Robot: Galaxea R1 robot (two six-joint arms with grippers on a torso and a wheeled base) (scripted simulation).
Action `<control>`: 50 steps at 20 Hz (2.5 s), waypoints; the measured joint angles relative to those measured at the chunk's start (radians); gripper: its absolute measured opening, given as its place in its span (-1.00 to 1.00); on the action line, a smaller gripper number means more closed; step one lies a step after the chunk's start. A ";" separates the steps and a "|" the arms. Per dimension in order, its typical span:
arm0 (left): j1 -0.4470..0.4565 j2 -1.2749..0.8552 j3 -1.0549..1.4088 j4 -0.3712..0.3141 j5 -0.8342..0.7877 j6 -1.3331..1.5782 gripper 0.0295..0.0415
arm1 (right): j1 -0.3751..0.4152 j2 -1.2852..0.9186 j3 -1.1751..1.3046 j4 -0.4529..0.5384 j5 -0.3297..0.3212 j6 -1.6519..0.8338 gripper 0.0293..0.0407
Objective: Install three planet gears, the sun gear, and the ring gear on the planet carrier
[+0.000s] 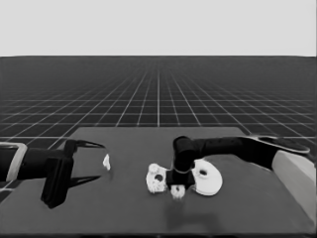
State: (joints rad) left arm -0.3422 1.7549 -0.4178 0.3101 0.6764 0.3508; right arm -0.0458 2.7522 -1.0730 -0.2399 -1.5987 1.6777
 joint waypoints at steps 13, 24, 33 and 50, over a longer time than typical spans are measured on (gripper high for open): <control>0.000 0.000 0.000 0.000 0.000 0.000 0.49 | 0.076 0.306 -0.619 0.081 0.059 -0.308 -0.71; 0.000 0.000 0.000 0.000 0.000 0.000 0.49 | -0.044 0.334 -0.712 -0.032 0.099 -0.364 -0.71; 0.000 0.000 0.000 0.000 0.000 0.000 0.49 | -0.055 0.334 -0.714 -0.033 0.100 -0.306 -0.71; 0.000 0.000 0.000 0.000 0.000 0.000 0.49 | -0.060 0.333 -0.715 -0.033 0.100 -0.128 -0.72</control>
State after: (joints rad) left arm -0.3422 1.7549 -0.4178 0.3101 0.6764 0.3508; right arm -0.1060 3.0854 -1.7878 -0.2732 -1.4988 1.5494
